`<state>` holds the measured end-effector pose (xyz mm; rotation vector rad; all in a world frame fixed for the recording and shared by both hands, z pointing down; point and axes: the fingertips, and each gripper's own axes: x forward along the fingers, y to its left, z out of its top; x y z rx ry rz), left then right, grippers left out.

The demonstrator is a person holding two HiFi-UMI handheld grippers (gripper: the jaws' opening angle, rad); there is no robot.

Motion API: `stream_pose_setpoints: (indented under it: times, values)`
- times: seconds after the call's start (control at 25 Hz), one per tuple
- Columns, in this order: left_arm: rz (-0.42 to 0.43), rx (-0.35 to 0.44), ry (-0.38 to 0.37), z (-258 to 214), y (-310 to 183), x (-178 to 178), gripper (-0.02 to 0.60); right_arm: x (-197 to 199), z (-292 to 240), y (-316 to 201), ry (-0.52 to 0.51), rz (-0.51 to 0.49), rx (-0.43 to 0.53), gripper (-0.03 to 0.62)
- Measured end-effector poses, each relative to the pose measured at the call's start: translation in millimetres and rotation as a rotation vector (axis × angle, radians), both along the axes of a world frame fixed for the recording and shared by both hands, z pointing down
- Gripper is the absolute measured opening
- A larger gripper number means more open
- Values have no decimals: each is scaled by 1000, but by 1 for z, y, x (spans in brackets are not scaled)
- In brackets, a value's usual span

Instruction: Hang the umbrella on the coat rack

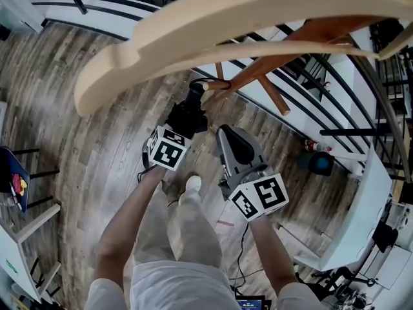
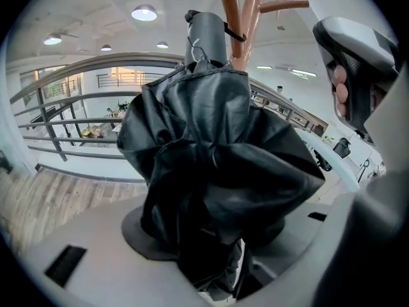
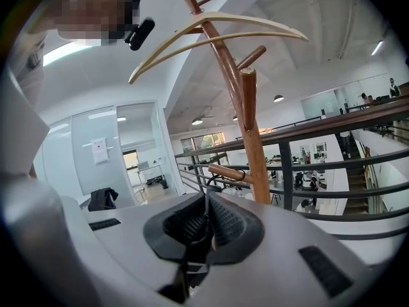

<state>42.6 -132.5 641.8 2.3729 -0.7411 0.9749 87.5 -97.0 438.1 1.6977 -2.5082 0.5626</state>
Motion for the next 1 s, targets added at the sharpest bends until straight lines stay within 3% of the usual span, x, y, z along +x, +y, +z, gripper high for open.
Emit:
stream_pose_setpoints:
  times: [1.0]
  values:
    - [68,-10,-104,56,-4,25,249,18,17,-11,-16,1,-37,41]
